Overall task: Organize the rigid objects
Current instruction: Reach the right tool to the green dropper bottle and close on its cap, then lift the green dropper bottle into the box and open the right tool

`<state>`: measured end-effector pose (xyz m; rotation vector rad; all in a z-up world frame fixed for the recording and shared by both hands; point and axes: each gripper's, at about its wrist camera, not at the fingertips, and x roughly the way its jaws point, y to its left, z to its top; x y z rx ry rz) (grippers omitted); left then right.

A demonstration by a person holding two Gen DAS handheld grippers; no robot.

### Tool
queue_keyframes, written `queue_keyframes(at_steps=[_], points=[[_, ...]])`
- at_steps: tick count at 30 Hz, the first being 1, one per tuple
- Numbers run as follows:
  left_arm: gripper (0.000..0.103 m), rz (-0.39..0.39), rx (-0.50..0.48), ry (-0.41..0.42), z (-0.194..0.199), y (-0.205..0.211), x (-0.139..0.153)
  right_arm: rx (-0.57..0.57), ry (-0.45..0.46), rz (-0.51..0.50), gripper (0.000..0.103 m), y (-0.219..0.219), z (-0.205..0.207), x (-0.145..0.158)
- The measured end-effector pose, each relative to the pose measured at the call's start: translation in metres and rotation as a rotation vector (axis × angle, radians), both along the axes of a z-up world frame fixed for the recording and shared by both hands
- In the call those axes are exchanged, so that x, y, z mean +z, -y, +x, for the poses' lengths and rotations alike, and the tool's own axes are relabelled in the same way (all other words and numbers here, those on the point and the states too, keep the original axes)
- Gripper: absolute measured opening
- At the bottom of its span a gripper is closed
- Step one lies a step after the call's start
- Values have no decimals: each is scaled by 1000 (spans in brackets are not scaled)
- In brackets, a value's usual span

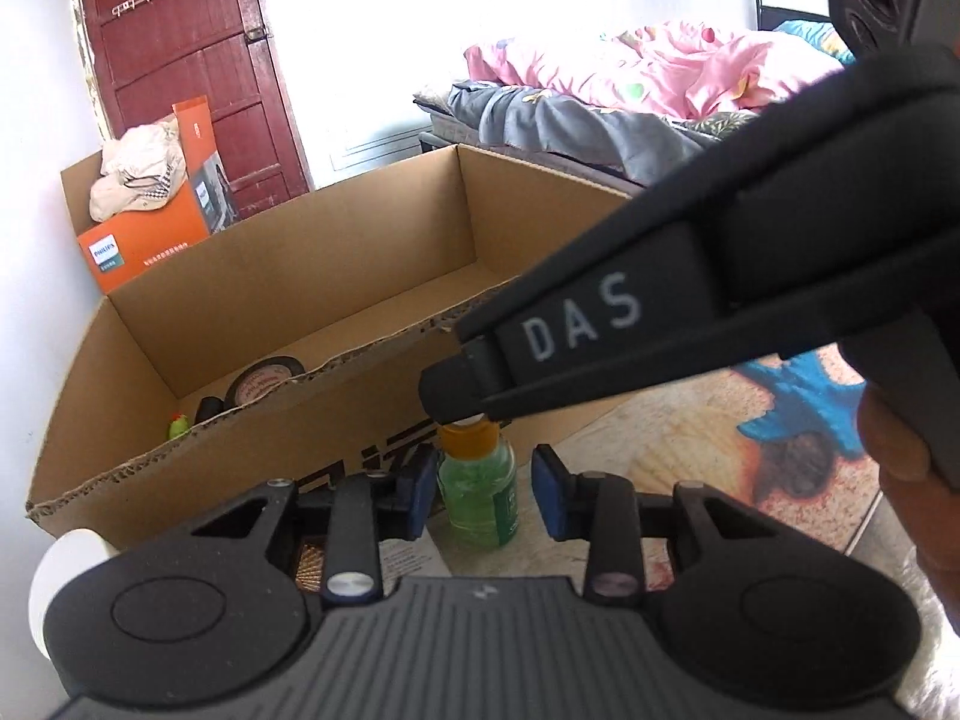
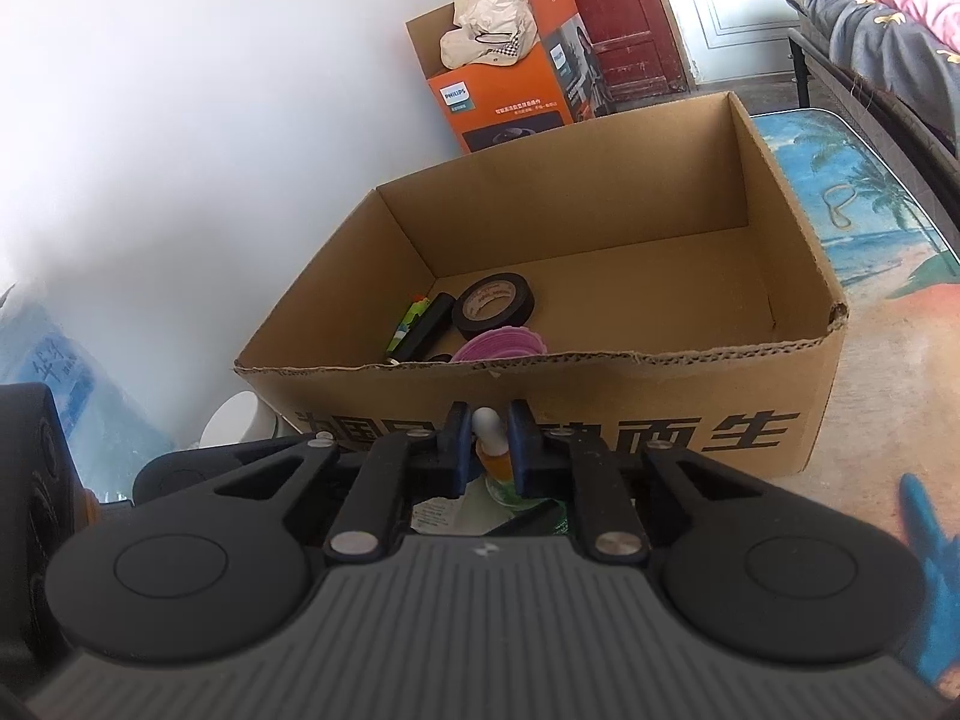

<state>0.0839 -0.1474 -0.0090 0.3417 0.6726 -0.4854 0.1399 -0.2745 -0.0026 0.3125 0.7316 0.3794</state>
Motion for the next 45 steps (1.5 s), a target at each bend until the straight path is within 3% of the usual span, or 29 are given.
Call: queue_keyframes(at_steps=[9,21,24,29,35,41,45], points=[[39,-51,-67,-26,-14,11,0,-52,-9,-17,12,20,-23,3],[40,39,-63,-20,-17,22,-24,-19,-5,-27,15,24,-25,4],[40,52,-63,-18,-14,22,-32,-19,-13,-33,18,24,-23,5],[40,62,-72,7,-13,27,-38,1,-19,-51,32,22,-21,5],[40,75,-74,12,-6,36,-46,3,-62,-57,32,24,-8,-8],[37,85,-70,23,2,46,-56,3,-57,-30,21,28,-2,-12],[36,64,-61,4,5,48,-57,-4,-64,-30,21,30,-1,-12]])
